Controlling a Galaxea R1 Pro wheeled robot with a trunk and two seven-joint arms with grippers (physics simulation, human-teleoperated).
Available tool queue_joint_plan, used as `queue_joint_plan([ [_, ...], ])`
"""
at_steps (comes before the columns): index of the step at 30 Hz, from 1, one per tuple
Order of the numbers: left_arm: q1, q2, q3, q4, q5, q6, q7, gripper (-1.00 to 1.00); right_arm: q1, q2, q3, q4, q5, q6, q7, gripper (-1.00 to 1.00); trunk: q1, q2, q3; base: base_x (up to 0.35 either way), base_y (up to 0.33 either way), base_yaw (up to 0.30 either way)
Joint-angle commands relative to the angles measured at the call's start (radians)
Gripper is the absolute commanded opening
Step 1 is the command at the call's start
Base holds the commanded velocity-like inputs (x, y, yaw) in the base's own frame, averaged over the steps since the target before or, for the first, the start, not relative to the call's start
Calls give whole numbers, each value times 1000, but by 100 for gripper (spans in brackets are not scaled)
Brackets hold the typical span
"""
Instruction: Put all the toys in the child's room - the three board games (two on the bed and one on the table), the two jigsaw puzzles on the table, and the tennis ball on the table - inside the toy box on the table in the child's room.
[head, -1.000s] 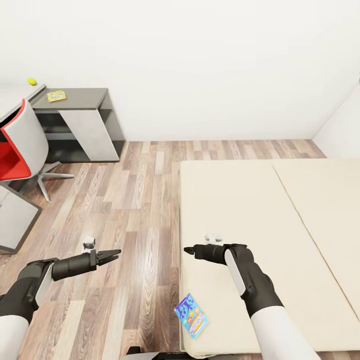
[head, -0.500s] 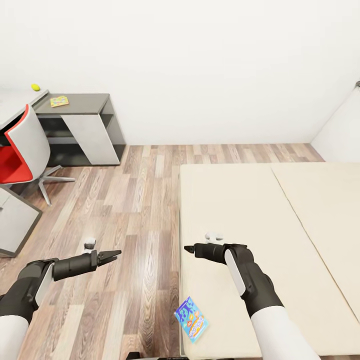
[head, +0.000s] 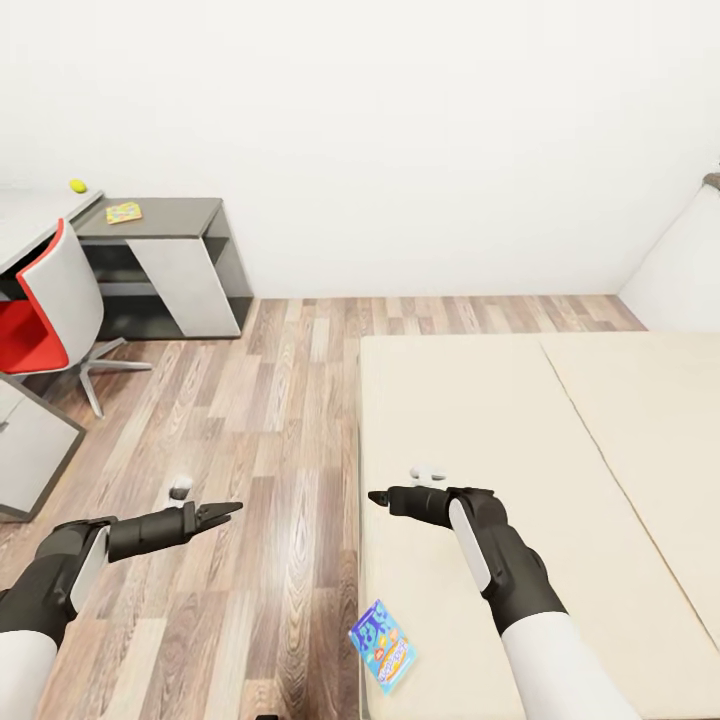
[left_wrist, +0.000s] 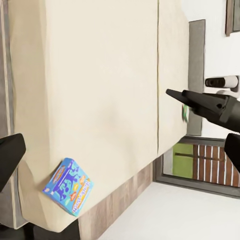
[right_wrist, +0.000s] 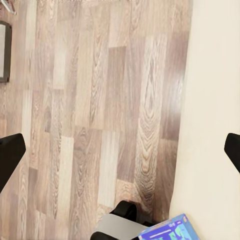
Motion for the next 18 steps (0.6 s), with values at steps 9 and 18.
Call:
queue_joint_plan([
  [9, -1, 0, 0, 0, 2, 7, 25, 100, -1, 0, -1, -1, -7, 6, -2, 100, 1, -2, 13, 0, 0, 0],
  [18, -1, 0, 0, 0, 2, 6, 69, 100, -1, 0, -1, 6, -6, 4, -2, 100, 1, -2, 28, 0, 0, 0],
])
